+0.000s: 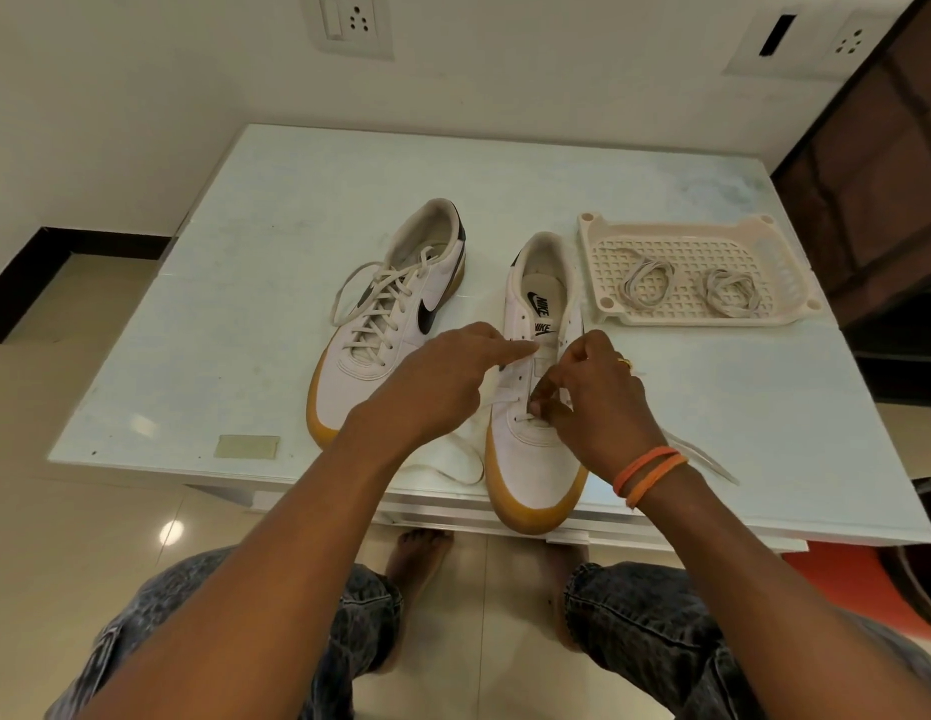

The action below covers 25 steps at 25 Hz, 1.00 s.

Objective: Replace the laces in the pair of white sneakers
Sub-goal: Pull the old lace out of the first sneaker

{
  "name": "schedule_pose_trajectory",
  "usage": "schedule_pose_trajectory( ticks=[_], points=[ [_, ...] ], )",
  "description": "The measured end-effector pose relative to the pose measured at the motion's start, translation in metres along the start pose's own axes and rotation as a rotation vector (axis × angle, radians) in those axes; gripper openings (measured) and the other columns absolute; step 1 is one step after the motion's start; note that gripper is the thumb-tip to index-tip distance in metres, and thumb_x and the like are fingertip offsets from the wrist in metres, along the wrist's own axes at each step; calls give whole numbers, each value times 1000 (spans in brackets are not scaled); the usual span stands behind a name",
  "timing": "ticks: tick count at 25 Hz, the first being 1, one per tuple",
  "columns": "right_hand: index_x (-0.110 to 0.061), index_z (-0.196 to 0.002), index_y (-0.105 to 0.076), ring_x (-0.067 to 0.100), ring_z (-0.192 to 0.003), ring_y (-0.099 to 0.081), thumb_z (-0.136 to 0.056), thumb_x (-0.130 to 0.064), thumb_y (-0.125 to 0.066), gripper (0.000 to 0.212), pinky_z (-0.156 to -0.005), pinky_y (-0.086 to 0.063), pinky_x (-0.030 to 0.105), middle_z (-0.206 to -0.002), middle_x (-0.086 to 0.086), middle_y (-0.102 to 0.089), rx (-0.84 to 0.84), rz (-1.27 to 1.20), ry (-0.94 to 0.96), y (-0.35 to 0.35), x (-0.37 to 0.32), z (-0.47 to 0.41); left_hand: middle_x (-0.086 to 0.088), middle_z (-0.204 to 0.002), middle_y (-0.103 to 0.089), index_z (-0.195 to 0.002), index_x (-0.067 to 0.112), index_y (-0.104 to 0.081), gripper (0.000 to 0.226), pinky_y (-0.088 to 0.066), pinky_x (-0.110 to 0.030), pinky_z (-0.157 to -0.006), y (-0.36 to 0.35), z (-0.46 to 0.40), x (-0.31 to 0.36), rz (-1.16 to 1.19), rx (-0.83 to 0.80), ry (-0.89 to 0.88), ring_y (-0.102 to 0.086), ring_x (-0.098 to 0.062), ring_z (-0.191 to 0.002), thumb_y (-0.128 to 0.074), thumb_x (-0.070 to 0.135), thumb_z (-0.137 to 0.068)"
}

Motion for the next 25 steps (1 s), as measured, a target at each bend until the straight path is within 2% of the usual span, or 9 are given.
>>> schedule_pose_trajectory(
  ticks=[5, 9, 12, 15, 17, 19, 21, 22, 25],
  points=[
    [-14, -90, -61, 22, -96, -44, -89, -5, -59, 9, -88, -46, 33, -109, 3, -30, -39, 16, 9, -6, 1, 0, 3, -121, -53, -144, 43, -38, 83, -46, -28, -62, 1, 2, 4, -125, 23, 10, -56, -17, -88, -46, -14, -84],
    [-21, -84, -68, 19, -92, -50, -94, -22, -58, 14, -81, -40, 21, -103, 7, -53, -188, -444, -136, 9, 43, 5, 2, -114, -51, -145, 45, -35, 79, -48, -30, -64, -6, 5, 3, -104, -23, 33, -55, -17, -82, -43, -10, -88],
    [-17, -84, -66, 14, -87, -57, -93, -12, -60, 11, -73, -44, 16, -88, -3, -63, -272, -698, -229, 14, 52, 19, 4, -112, -50, -139, 42, -45, 76, -53, -34, -72, 1, 3, 0, -7, -28, 37, -57, -15, -89, -44, -12, -86],
    [-22, -93, -66, 13, -98, -50, -86, -17, -68, 9, -82, -43, 19, -101, -1, -55, 29, -451, -98, 21, 42, 7, 1, -106, -52, -120, 23, -63, 38, -49, -33, -69, 15, 13, 23, -216, 107, 105, -56, -18, -87, -51, 2, -91],
    [-29, -90, -68, 13, -100, -46, -83, -31, -70, 8, -88, -43, 32, -105, -1, -50, 66, -261, 1, 18, 21, -1, -2, -110, -56, -123, 18, -56, 27, -43, -31, -70, -9, 36, 57, -220, 58, 167, -59, -21, -91, -51, 14, -96],
    [-28, -92, -70, 17, -103, -44, -82, -37, -71, 13, -89, -37, 35, -107, -2, -43, -20, -80, -8, 8, 11, -5, -16, -141, -45, -144, 9, -31, 52, -48, -35, -84, -46, 61, 83, -153, -39, 213, -53, -29, -120, -52, 17, -97],
    [-24, -91, -72, 20, -106, -44, -82, -32, -73, 12, -88, -35, 34, -110, -2, -40, -42, -16, -38, 4, 6, -6, -32, -156, -5, -151, -4, -1, 78, -44, -45, -101, -75, 66, 83, -176, -165, 280, -21, -44, -143, -53, 18, -97],
    [-23, -90, -72, 20, -107, -44, -82, -29, -73, 9, -87, -34, 34, -110, -2, -39, -34, -15, -42, 4, 5, -5, -37, -153, -1, -148, -11, -1, 83, -43, -46, -102, -75, 63, 84, -197, -148, 293, -17, -48, -143, -57, 18, -94],
    [-23, -85, -67, 21, -106, -45, -86, -24, -69, 3, -89, -37, 35, -108, -1, -35, -67, -16, -70, -1, 5, -4, -43, -142, -29, -139, -22, -26, 78, -47, -44, -98, -67, 56, 90, -217, -140, 339, -37, -49, -133, -70, 14, -85]
  ],
)
Point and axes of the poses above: each hand's wrist, its own z-axis away from the middle knuckle, its own y-axis out of the back of the hand, x = y × z, the point moved 5 cm from there along -z, towards the middle knuckle
